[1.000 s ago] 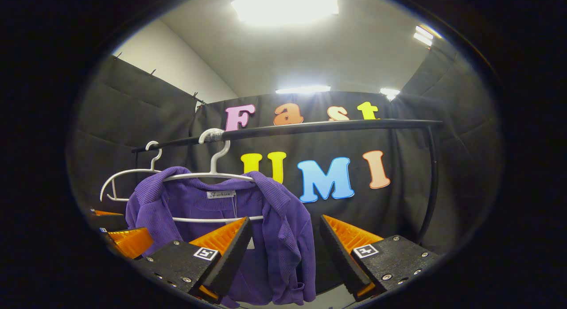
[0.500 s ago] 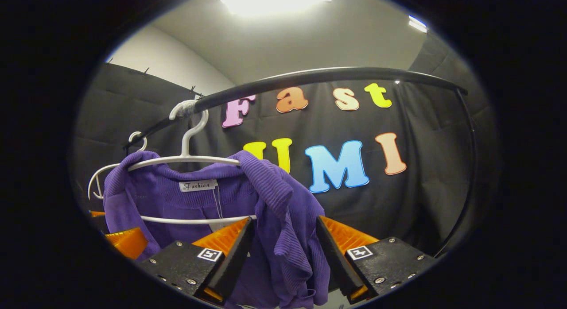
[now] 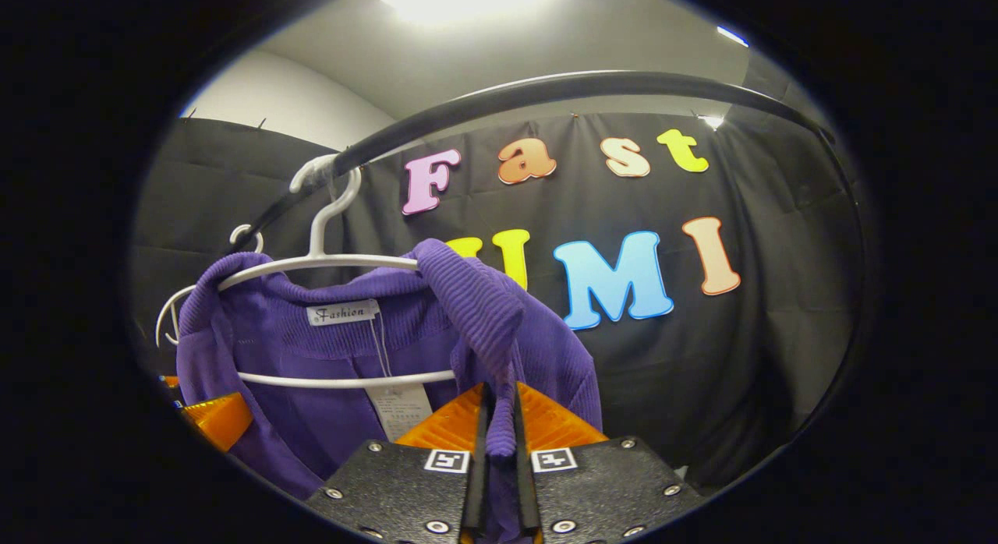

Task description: Grasp the clothes on the hanger with both hands and then place them into the laundry hamper below.

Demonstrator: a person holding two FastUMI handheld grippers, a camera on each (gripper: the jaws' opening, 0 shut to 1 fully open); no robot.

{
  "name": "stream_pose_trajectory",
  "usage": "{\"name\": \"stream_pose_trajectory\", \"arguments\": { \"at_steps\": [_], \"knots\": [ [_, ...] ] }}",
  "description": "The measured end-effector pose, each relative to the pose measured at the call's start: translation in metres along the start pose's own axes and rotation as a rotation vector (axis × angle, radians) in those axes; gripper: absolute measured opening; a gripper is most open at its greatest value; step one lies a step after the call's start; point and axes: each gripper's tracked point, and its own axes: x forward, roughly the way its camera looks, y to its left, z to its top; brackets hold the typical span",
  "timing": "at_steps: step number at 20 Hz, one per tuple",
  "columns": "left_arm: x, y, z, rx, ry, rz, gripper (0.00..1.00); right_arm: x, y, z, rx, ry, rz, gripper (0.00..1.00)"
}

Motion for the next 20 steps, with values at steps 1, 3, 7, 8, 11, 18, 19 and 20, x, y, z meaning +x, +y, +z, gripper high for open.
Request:
{"name": "stream_pose_trajectory", "arguments": {
  "at_steps": [1,3,7,8,11,18,19,20],
  "knots": [
    [-0.001,-0.003,0.003,-0.008,0.0,-0.017,0.48,0.001,0.0,0.002,-0.001,-0.009,0.013,0.09],
    [-0.002,0.004,0.007,0.006,-0.001,0.004,0.18,0.002,-0.005,0.012,-0.028,-0.047,0.012,0.05],
    [-0.011,-0.001,0.024,0.015,-0.037,-0.056,0.08,-0.005,0.0,0.046,-0.056,-0.175,0.018,0.03],
    [-0.016,0.0,0.033,0.021,-0.054,-0.065,0.04,-0.004,-0.003,0.052,-0.069,-0.192,0.005,0.03],
    [-0.025,0.009,0.06,0.042,-0.106,-0.069,0.03,0.005,-0.013,0.07,-0.109,-0.237,-0.028,0.03],
    [-0.026,0.057,0.104,0.077,-0.166,-0.036,0.07,0.027,-0.033,0.093,-0.179,-0.302,-0.077,0.03],
    [-0.022,0.062,0.105,0.086,-0.164,-0.033,0.07,0.031,-0.036,0.093,-0.194,-0.307,-0.085,0.03],
    [-0.017,0.067,0.106,0.093,-0.159,-0.031,0.03,0.034,-0.04,0.091,-0.209,-0.307,-0.094,0.03]
  ]
}}
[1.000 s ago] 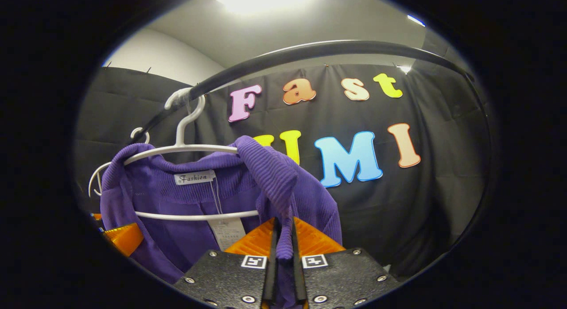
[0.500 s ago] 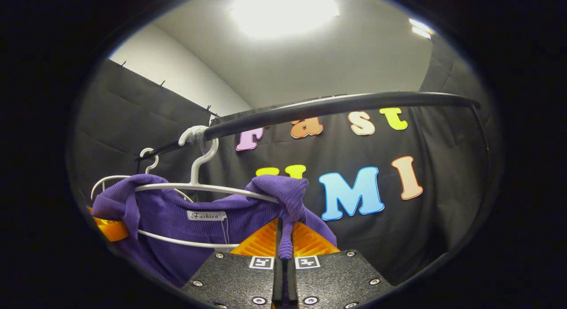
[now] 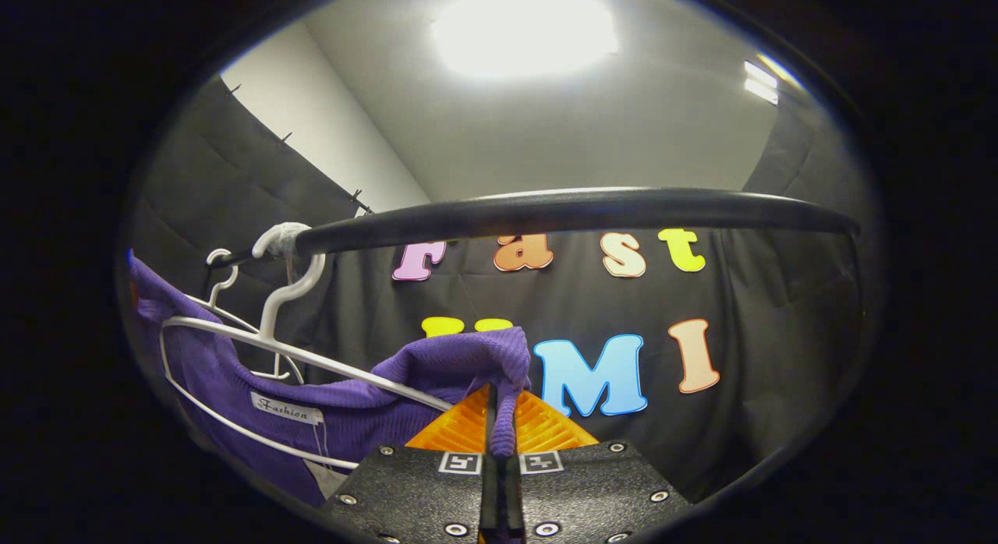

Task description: Grasp the clothes on the hanger with both hands and then place them into the laundry hamper below.

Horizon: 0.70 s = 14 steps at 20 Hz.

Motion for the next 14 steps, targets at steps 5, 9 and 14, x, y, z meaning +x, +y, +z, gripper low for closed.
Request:
{"name": "stream_pose_trajectory", "arguments": {
  "at_steps": [5,9,14],
  "knots": [
    [0.009,0.029,0.005,0.042,0.003,0.002,0.0,0.005,-0.012,-0.021,-0.082,0.018,-0.033,0.03],
    [0.016,0.044,-0.001,0.066,0.024,-0.008,0.04,0.012,-0.034,-0.044,-0.004,0.072,-0.068,0.03],
    [0.018,0.041,-0.01,0.043,0.048,-0.045,0.04,0.019,-0.037,-0.077,0.058,0.151,-0.035,0.03]
  ]
}}
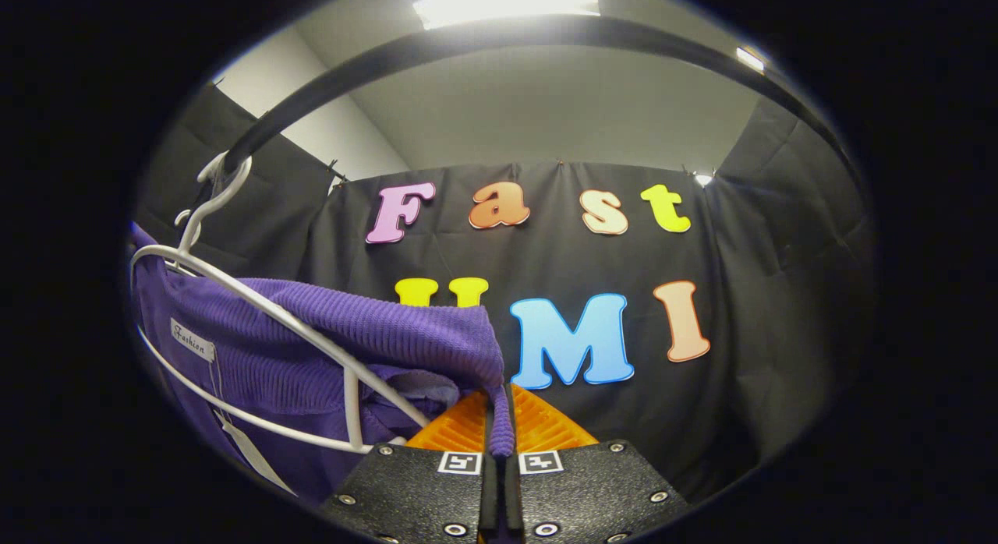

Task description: Grasp the clothes on the hanger with both hands and then place them into the laundry hamper below.

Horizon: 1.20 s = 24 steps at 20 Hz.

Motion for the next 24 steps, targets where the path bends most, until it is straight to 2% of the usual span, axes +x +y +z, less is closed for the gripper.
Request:
{"name": "stream_pose_trajectory", "arguments": {
  "at_steps": [2,3,4,5,6,7,8,9,11,12,13,14,18,23,24],
  "knots": [
    [-0.001,-0.002,-0.006,-0.029,0.015,-0.009,0.04,0.003,0.005,-0.018,0.06,0.063,0.034,0.03],
    [-0.004,-0.003,-0.01,-0.044,0.023,-0.013,0.08,0.002,0.007,-0.026,0.097,0.087,0.049,0.03],
    [-0.007,-0.005,-0.011,-0.056,0.026,-0.019,0.03,0.003,0.008,-0.033,0.128,0.108,0.063,0.03],
    [-0.007,-0.005,-0.011,-0.064,0.027,-0.02,0.03,0.002,0.008,-0.038,0.156,0.123,0.075,0.03],
    [-0.007,-0.005,-0.012,-0.07,0.028,-0.021,0.08,0.003,0.01,-0.044,0.183,0.143,0.088,0.03],
    [-0.006,-0.005,-0.015,-0.078,0.035,-0.024,0.03,0.004,0.013,-0.051,0.212,0.168,0.101,0.03],
    [-0.006,-0.006,-0.019,-0.087,0.05,-0.027,0.08,0.002,0.018,-0.063,0.234,0.209,0.11,0.03],
    [-0.006,-0.005,-0.028,-0.098,0.076,-0.024,0.03,0.001,0.024,-0.079,0.251,0.26,0.124,0.03],
    [-0.01,0.001,-0.048,-0.117,0.121,-0.008,0.03,-0.01,0.037,-0.103,0.278,0.329,0.147,0.03],
    [-0.014,0.004,-0.057,-0.129,0.14,-0.003,0.08,-0.018,0.042,-0.114,0.277,0.346,0.152,0.03],
    [-0.018,0.009,-0.067,-0.143,0.164,0.001,0.08,-0.025,0.046,-0.124,0.268,0.365,0.155,0.03],
    [-0.018,0.012,-0.077,-0.156,0.185,0.009,0.03,-0.032,0.053,-0.132,0.258,0.385,0.161,0.02],
    [-0.032,0.016,-0.108,-0.188,0.234,0.036,0.04,-0.057,0.068,-0.155,0.215,0.444,0.176,0.03],
    [-0.066,0.007,-0.135,-0.186,0.273,-0.002,0.03,-0.101,0.086,-0.146,0.141,0.436,0.19,0.03],
    [-0.071,0.005,-0.136,-0.19,0.274,-0.017,0.08,-0.111,0.09,-0.139,0.126,0.424,0.19,0.03]
  ]
}}
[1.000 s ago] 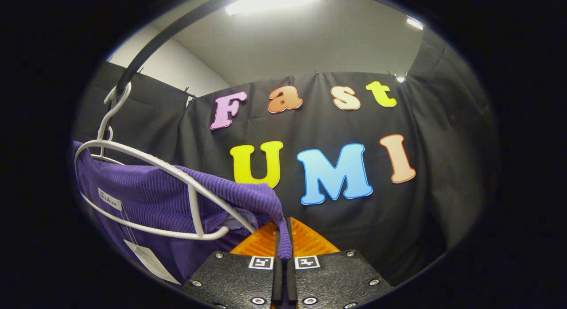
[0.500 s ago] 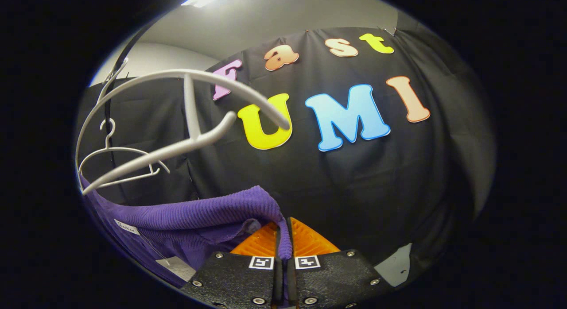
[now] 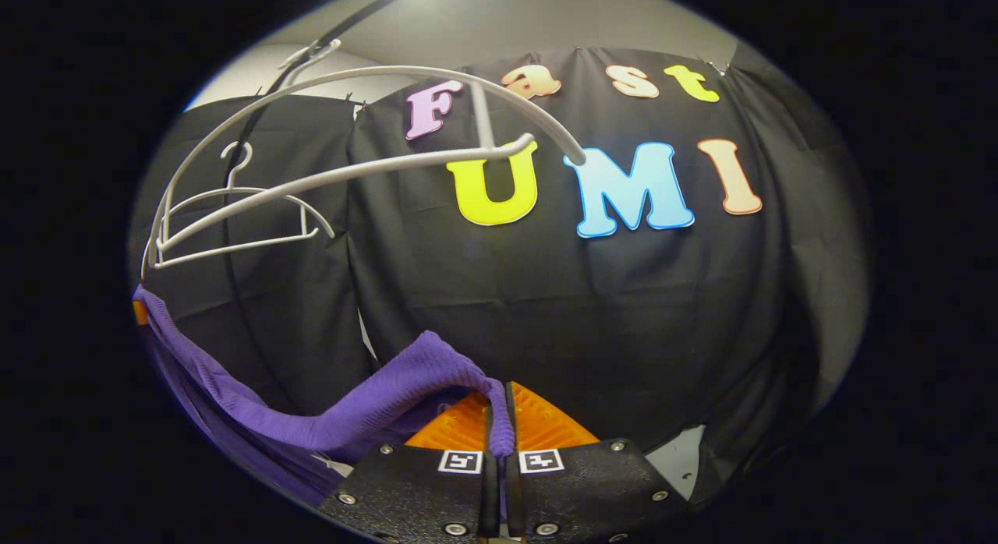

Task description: Grasp the clothes on the hanger with both hands and then place them into the laundry hamper below.

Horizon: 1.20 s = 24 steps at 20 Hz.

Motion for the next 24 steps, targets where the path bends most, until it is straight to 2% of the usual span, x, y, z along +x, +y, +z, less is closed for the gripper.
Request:
{"name": "stream_pose_trajectory", "arguments": {
  "at_steps": [1,2,8,9,11,13,14,15,16,20,24],
  "knots": [
    [-0.004,-0.003,-0.002,-0.003,0.0,-0.019,0.08,-0.011,0.007,0.001,-0.012,-0.008,0.001,0.04],
    [-0.012,-0.005,-0.004,-0.006,-0.002,-0.042,0.04,-0.02,0.014,0.002,-0.022,-0.016,0.001,0.03],
    [-0.048,-0.018,0.006,-0.014,-0.058,-0.18,0.04,-0.089,0.058,0.023,-0.042,-0.099,-0.006,0.03],
    [-0.054,-0.019,0.009,-0.013,-0.072,-0.203,0.0,-0.101,0.064,0.028,-0.037,-0.114,-0.011,0.03],
    [-0.068,-0.022,0.02,-0.012,-0.108,-0.249,0.04,-0.126,0.078,0.041,-0.034,-0.151,-0.02,0.03],
    [-0.081,-0.028,0.032,-0.022,-0.146,-0.297,0.0,-0.151,0.092,0.062,-0.04,-0.2,-0.032,0.03],
    [-0.087,-0.031,0.039,-0.031,-0.161,-0.322,0.08,-0.168,0.103,0.071,-0.044,-0.228,-0.034,0.03],
    [-0.095,-0.034,0.044,-0.038,-0.175,-0.344,0.08,-0.182,0.111,0.079,-0.049,-0.253,-0.034,0.03],
    [-0.102,-0.037,0.05,-0.042,-0.19,-0.363,0.03,-0.196,0.12,0.086,-0.054,-0.275,-0.032,0.03],
    [-0.138,-0.053,0.069,-0.049,-0.234,-0.439,0.03,-0.243,0.151,0.109,-0.058,-0.331,-0.016,0.02],
    [-0.166,-0.074,0.063,-0.079,-0.248,-0.49,0.04,-0.274,0.168,0.102,-0.054,-0.337,0.006,0.02]
  ]
}}
